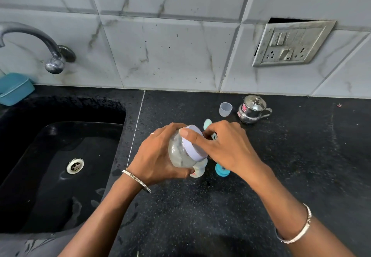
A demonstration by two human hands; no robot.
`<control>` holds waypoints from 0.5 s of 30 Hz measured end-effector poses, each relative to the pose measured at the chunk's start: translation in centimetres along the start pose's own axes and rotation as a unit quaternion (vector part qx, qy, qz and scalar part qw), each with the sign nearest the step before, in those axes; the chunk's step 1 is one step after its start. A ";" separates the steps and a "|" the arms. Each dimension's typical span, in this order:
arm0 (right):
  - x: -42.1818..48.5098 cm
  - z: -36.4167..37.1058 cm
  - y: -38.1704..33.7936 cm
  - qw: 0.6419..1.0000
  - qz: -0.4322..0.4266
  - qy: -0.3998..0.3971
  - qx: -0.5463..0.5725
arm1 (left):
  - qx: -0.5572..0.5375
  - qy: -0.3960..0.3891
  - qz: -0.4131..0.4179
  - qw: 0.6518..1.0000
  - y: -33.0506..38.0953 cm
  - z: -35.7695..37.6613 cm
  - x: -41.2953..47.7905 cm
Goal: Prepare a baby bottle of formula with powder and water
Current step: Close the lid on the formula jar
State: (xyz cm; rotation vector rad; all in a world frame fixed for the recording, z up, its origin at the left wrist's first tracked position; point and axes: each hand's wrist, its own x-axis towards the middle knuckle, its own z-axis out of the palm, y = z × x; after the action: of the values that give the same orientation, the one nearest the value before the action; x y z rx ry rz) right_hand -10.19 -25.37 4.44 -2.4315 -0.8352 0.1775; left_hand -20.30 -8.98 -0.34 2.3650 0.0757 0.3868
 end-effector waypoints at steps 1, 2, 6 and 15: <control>0.1 -0.3 0.3 1.000 0.000 -0.021 0.015 | -0.007 -0.001 -0.002 1.000 -0.1 -0.1 0.0; 0.3 -0.8 0.6 0.998 -0.001 -0.053 0.046 | -0.017 -0.002 -0.008 1.000 -0.2 -0.1 0.0; 1.0 -2.6 1.9 0.967 -0.080 -0.207 0.122 | -0.023 -0.012 -0.012 1.000 -0.6 -0.5 0.0; 0.6 0.4 0.7 1.000 -0.003 0.008 0.014 | 0.016 0.024 -0.016 0.999 -0.2 0.2 0.1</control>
State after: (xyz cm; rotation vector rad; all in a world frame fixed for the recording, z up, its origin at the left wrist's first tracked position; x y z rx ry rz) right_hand -9.44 -25.26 3.79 -2.4002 -0.8282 0.1652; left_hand -20.11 -8.92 -0.60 2.3834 0.1415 0.4293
